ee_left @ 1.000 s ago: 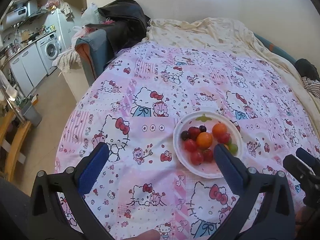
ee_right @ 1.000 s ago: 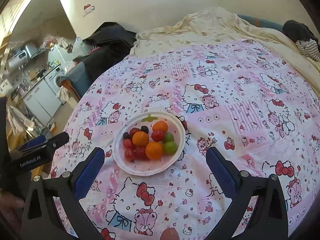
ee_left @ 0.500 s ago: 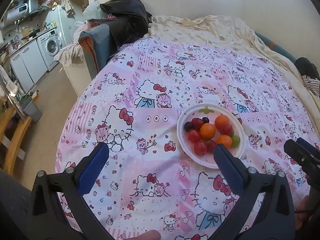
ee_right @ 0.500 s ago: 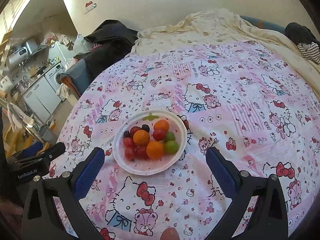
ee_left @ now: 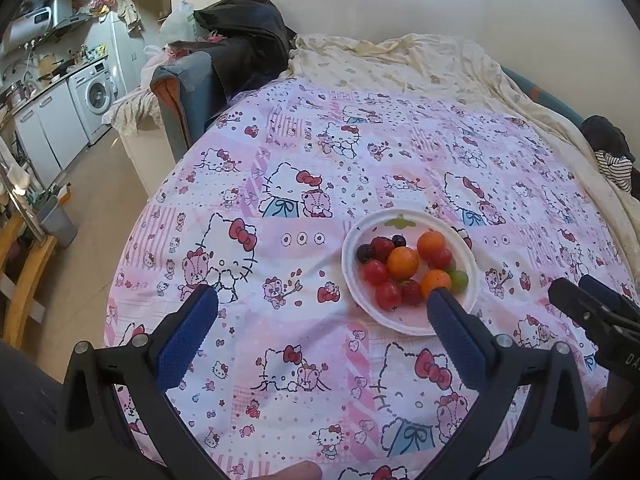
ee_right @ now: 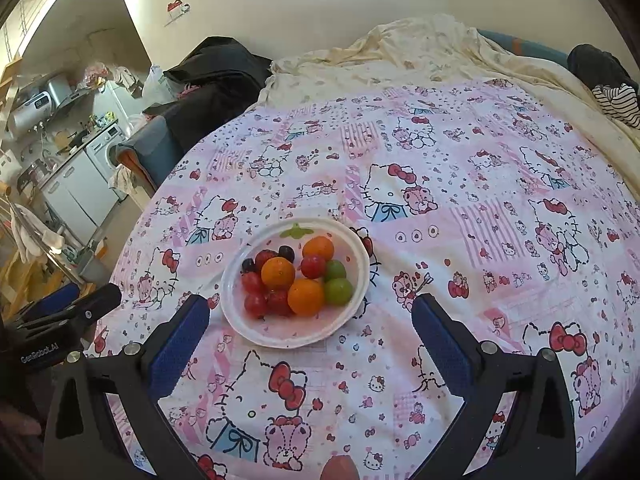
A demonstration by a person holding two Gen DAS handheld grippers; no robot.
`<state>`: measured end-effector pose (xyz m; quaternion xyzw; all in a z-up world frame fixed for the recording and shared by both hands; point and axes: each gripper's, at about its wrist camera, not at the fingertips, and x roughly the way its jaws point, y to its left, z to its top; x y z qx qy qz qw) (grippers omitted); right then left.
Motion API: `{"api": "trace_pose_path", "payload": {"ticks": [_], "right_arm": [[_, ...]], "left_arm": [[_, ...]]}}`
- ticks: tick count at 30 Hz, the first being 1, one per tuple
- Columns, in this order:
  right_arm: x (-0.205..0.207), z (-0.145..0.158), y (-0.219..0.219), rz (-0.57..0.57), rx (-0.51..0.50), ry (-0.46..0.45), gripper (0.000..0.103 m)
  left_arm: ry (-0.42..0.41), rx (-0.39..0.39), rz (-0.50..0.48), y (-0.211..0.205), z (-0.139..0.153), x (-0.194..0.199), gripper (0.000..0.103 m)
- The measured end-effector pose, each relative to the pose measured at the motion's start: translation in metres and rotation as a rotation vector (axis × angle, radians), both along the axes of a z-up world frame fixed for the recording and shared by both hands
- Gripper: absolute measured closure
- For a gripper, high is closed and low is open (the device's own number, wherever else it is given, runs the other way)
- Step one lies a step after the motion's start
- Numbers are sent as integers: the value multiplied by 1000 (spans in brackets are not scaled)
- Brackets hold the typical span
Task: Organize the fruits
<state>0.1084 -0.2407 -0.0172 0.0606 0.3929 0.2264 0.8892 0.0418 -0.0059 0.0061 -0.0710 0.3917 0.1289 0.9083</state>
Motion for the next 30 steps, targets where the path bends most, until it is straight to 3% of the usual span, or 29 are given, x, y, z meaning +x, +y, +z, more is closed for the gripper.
{"api": "trace_pose_path", "payload": {"ticks": [30], "right_arm": [[-2,6,1,5,-2,-20,0]], "left_arm": [[-11,-8,-17,-6,7,-1,0]]}}
